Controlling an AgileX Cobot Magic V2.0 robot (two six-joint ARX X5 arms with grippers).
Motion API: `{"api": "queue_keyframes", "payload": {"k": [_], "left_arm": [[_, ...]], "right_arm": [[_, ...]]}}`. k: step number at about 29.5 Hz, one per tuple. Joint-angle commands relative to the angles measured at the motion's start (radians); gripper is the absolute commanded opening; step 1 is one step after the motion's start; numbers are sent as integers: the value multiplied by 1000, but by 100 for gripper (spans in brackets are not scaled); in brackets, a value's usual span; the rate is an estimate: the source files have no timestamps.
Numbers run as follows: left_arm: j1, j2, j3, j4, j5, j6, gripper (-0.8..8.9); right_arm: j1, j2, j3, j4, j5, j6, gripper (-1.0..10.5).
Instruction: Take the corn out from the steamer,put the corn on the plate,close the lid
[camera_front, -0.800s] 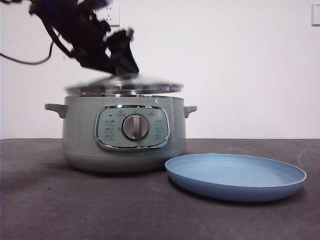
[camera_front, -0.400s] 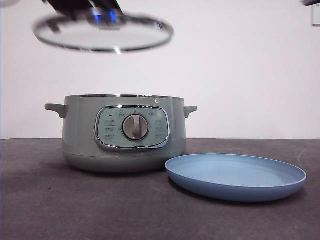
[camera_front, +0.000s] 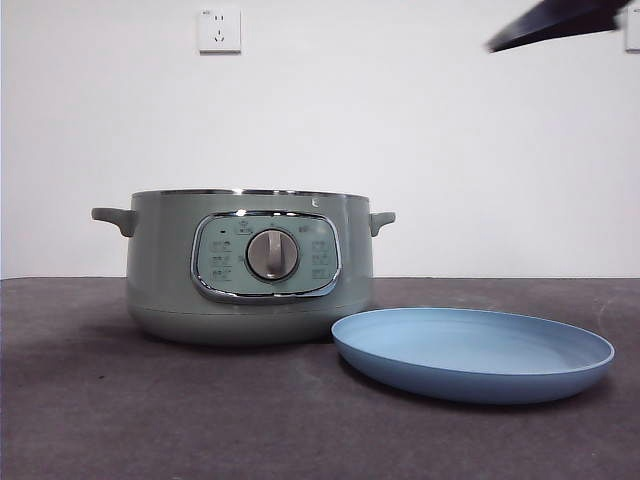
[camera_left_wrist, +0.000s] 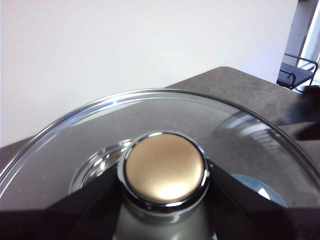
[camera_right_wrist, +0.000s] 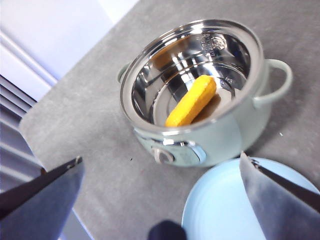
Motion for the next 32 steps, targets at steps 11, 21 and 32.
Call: {"api": "queue_keyframes", "payload": {"k": [11, 21, 32], "left_arm": [[-1, -246, 5, -237, -60, -31, -8], [-1, -253, 5, -301, -41, -29, -8], [-1, -253, 5, -343, -41, 1, -8]], "right_arm": [[254, 531, 521, -88, 321, 21, 616], [333, 872, 766, -87, 545, 22, 596], [335, 1065, 769, -16, 577, 48, 596]]}}
